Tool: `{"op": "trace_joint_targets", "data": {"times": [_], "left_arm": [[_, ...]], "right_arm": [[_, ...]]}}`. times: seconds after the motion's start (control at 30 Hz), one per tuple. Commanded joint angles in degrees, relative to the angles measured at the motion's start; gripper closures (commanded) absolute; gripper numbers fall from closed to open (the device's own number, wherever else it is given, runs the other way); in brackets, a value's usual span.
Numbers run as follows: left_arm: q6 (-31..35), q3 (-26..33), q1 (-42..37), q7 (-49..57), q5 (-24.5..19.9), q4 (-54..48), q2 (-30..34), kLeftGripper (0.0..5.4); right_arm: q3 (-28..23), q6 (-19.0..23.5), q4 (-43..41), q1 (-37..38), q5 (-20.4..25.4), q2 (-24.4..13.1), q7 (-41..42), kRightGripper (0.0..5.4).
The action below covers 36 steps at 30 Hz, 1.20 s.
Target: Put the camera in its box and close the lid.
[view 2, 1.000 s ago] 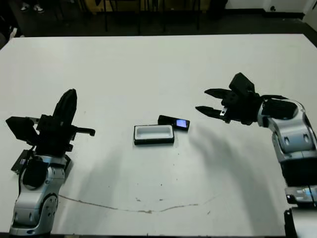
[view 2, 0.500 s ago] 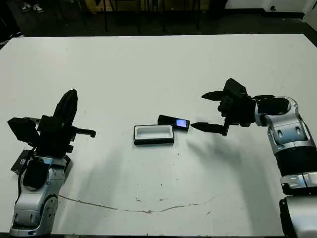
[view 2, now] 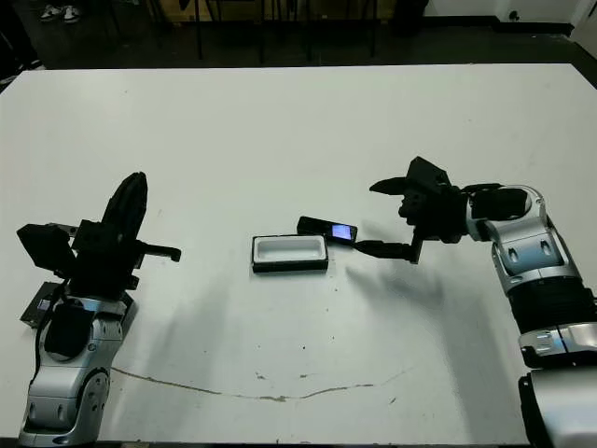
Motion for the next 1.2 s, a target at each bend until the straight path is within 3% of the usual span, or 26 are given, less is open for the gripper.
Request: {"op": "trace_joint_targets", "data": {"times": [0.03, 0.63, 1.1, 1.2], "left_arm": [[0.5, 0.1, 0.7, -0.1, 0.0, 0.7, 0.3, 5.40], [0.9, -0.1, 1.0, -0.1, -0.7, 0.4, 0.2, 5.40], [1.1, -0.2, 1.1, 0.2, -0.3, 0.3, 0.3, 5.40], [1.4, -0.3, 1.1, 0.6, 0.0, 0.1, 0.3, 5.40]], "right_arm": [[1.0, 0.0, 0.2, 0.9, -1.1, 0.4, 0.1, 0.01], [3.3, -3.7, 5.0, 0.3, -3.7, 3.0, -0.6, 0.01], [1.5, -1.1, 5.9, 2.8, -3.0, 5.8, -5.5, 0.01], [1.2, 0.6, 4.4, 3.7, -3.1, 6.2, -7.2, 0.33]]}}
